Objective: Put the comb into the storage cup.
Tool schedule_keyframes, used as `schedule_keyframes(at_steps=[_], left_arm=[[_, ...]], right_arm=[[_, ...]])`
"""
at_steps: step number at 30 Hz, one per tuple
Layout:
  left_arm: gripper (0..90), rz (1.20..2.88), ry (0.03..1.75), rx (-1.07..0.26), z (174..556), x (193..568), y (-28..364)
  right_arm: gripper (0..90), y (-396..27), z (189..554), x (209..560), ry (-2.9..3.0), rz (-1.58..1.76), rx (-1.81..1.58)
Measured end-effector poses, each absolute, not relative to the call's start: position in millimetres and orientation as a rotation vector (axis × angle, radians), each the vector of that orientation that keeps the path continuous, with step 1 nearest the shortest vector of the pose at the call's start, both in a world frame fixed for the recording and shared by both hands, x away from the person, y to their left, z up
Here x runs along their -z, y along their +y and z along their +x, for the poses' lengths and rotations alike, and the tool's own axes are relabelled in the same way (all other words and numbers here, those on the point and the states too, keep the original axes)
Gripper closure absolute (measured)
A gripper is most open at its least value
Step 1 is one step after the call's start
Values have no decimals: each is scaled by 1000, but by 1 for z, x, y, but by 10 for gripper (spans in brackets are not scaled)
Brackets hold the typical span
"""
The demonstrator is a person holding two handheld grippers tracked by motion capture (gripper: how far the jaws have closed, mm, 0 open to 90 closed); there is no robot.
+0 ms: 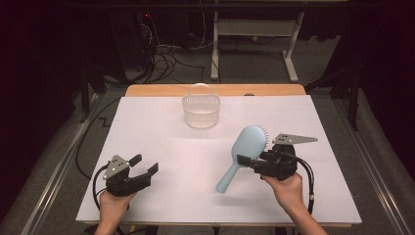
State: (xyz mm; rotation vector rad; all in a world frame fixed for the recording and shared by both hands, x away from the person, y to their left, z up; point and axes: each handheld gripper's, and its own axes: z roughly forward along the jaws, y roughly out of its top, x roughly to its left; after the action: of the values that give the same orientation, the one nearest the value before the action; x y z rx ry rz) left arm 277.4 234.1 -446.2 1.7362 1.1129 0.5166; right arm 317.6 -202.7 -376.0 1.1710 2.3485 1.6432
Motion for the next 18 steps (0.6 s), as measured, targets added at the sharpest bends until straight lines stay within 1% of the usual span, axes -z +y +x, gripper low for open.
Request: schedule_keyframes(at_steps=[6, 15, 18], left_arm=[[285, 1769, 1111, -545, 278, 449, 230], [282, 1818, 1086, -577, 277, 450, 222], [284, 1827, 1089, -570, 277, 451, 222]], right_arm=[[564, -206, 329, 369, 2326, 1173, -1623], [564, -208, 345, 369, 2290, 1206, -1620], [564, -205, 349, 369, 2293, 1208, -1604]])
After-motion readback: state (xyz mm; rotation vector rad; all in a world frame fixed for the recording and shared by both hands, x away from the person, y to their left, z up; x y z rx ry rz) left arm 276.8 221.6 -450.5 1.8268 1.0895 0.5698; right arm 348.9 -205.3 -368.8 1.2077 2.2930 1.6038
